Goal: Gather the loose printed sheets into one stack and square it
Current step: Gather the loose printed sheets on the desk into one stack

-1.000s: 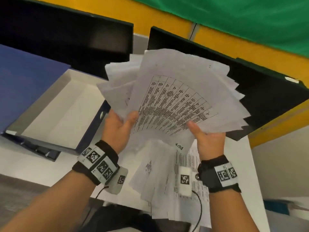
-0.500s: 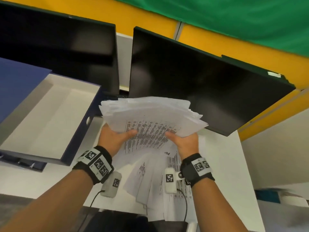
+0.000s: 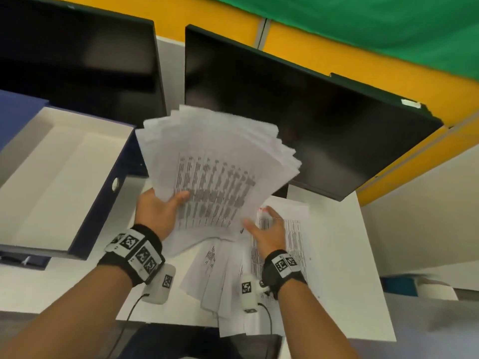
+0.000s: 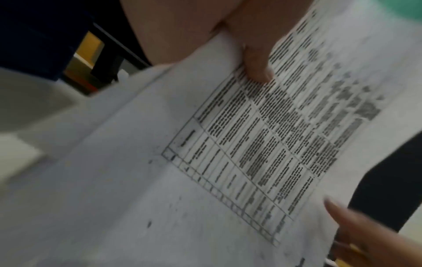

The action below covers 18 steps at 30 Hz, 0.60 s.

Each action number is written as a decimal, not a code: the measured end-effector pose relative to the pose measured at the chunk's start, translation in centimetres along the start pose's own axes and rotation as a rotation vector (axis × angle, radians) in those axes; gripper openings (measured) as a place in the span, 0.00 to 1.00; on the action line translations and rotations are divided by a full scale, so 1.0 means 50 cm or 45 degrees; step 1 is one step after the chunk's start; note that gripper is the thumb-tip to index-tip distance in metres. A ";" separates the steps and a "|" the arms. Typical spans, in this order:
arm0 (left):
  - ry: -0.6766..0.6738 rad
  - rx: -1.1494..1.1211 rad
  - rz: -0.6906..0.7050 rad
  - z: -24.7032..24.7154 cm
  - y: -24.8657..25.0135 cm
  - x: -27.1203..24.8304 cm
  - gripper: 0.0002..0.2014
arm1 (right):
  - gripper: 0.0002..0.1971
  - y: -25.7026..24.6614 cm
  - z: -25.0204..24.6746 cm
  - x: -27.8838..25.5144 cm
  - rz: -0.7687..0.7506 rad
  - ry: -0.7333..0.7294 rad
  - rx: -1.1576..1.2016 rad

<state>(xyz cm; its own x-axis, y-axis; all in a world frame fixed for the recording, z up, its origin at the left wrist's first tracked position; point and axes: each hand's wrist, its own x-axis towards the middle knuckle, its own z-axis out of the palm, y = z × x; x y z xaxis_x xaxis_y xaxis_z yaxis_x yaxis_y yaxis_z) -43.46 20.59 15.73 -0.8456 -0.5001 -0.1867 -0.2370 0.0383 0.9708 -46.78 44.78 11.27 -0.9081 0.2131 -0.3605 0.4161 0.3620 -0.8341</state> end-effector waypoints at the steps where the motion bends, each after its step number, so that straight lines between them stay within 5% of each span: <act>1: 0.017 0.051 0.016 -0.007 0.005 0.010 0.17 | 0.46 0.025 -0.021 0.020 0.047 0.085 -0.201; 4: 0.029 0.090 -0.007 -0.023 0.000 0.029 0.12 | 0.51 0.100 -0.090 0.053 0.370 0.212 -0.777; 8: 0.053 0.075 -0.075 -0.029 -0.009 0.034 0.10 | 0.48 0.138 -0.102 0.039 0.371 0.200 -0.858; 18: 0.065 0.055 -0.135 -0.032 -0.007 0.020 0.12 | 0.65 0.141 -0.035 0.018 0.446 0.157 -0.947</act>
<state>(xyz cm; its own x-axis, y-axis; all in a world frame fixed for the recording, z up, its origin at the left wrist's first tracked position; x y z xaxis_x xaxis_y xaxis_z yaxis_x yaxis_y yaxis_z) -43.47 18.69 15.41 -0.7895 -0.5464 -0.2794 -0.3453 0.0191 0.9383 -44.57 49.11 5.81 -0.7266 0.5073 -0.4634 0.6356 0.7524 -0.1729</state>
